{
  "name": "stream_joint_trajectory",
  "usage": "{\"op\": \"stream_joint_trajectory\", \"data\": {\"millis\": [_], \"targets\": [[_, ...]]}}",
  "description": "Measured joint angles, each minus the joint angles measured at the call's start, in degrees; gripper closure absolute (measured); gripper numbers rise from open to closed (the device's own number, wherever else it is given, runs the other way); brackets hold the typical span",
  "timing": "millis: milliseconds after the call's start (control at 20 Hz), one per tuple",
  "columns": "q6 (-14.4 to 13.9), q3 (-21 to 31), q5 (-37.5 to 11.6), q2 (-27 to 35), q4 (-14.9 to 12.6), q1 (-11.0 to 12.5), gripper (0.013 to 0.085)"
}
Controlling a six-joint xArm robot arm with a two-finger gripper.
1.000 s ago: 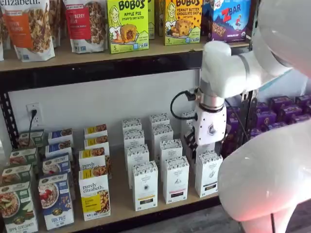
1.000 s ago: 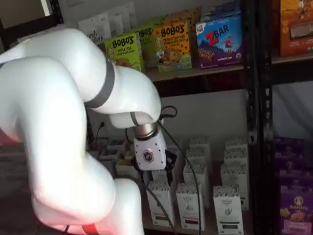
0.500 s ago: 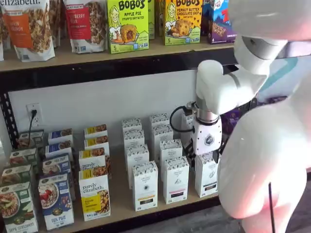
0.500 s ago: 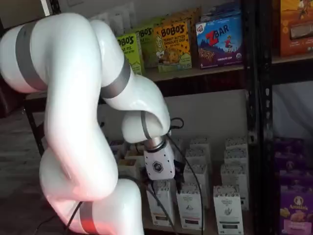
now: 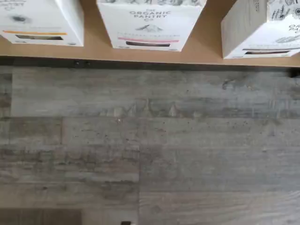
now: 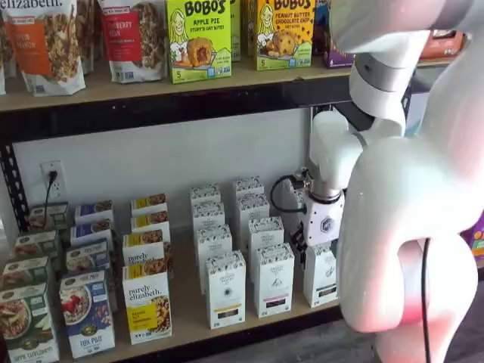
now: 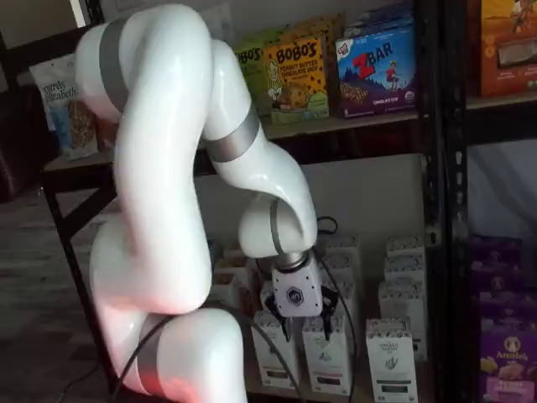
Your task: Pick up the white box with a green strip in the middle, on the bottom shelf, the sixth box from the left
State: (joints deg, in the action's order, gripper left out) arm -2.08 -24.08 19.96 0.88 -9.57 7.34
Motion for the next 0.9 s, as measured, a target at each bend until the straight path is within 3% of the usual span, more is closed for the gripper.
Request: {"op": "stream_joint_trajectory", "data": {"millis": [150, 300, 650, 800, 900], "targets": [[1.39, -3.32, -2.55, 5.52, -0.71, 2.14, 0.013], [4.25, -5.95, -4.86, 9.53, 0.94, 3.48, 0.013], [15.08, -11.26, -6.09, 16.12, 11.87, 3.68, 0.013], [12.85, -13.33, -6.28, 18.54, 8.83, 4.43, 0.013], [12.69, -15.13, -6.34, 20.48, 8.41, 4.66, 0.013]]}}
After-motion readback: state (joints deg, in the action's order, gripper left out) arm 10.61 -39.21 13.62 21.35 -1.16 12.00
